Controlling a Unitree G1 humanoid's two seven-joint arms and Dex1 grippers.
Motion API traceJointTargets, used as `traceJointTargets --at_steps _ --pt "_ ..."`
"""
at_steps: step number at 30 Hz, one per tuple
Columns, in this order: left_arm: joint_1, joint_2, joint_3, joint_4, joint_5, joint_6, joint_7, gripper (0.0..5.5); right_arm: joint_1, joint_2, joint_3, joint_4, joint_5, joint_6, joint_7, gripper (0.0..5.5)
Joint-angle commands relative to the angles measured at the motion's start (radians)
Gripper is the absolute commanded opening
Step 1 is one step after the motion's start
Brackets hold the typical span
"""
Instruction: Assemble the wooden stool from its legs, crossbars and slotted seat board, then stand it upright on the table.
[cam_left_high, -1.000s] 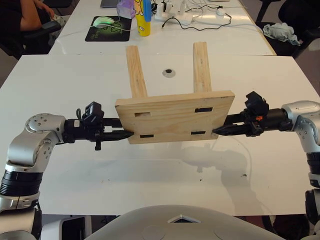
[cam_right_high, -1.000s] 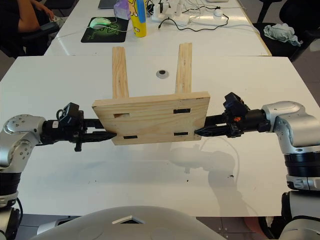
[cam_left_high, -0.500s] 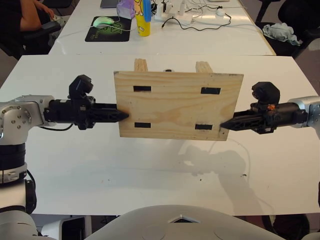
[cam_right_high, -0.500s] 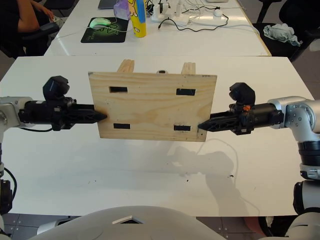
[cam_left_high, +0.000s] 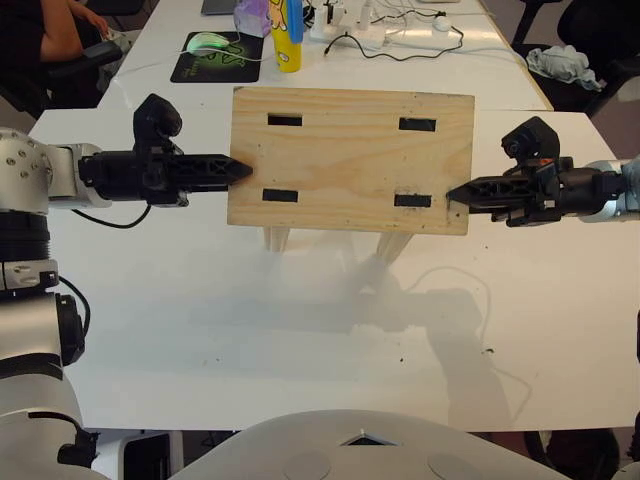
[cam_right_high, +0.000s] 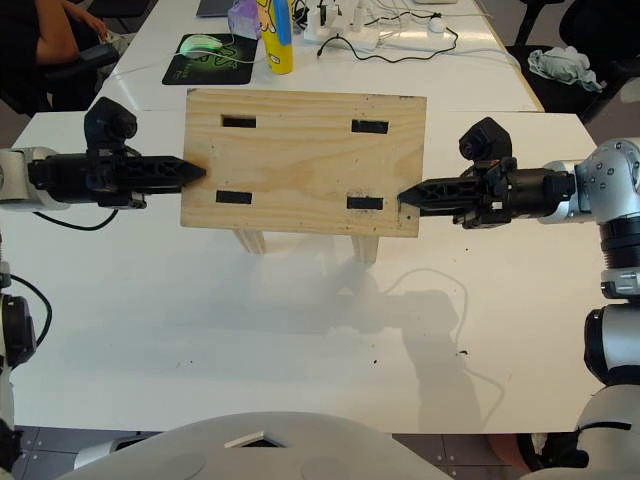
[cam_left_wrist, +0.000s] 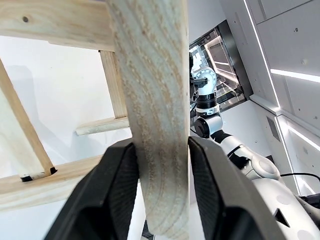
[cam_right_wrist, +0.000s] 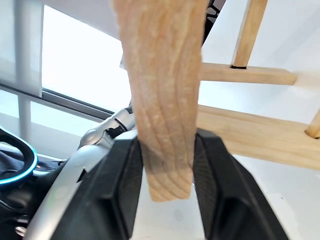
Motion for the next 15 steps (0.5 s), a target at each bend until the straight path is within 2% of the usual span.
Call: traceJointTargets --at_steps 1,2,8,9,11,15 --pt "-0.098 -0.042 -0.109 0.102 0.051 0.019 -0.039 1.51 -0.130 0.074 0.054 0.141 -0.012 0.019 0.014 1.34" --pt "-0.119 -0.051 -0.132 0.149 0.075 0.004 -0.053 1.85 -0.145 0.087 0.070 0.181 -0.032 0.004 0.014 1.34" --pt "-0.250 -0.112 -0.257 0.483 0.248 -0.157 -0.202 2.65 -0.276 0.194 0.148 0.527 -0.211 -0.111 0.014 1.33" --pt "-0.265 -0.120 -0.273 0.534 0.283 -0.196 -0.233 2.80 -0.291 0.209 0.158 0.576 -0.239 -0.143 0.014 1.70" --pt "-0.300 -0.136 -0.256 0.634 0.327 -0.249 -0.263 3.09 -0.305 0.221 0.159 0.635 -0.249 -0.174 0.014 2.00" --pt "-0.362 -0.135 -0.145 0.784 0.359 -0.323 -0.262 3.65 -0.315 0.214 0.069 0.730 -0.243 -0.184 0.014 2.57"
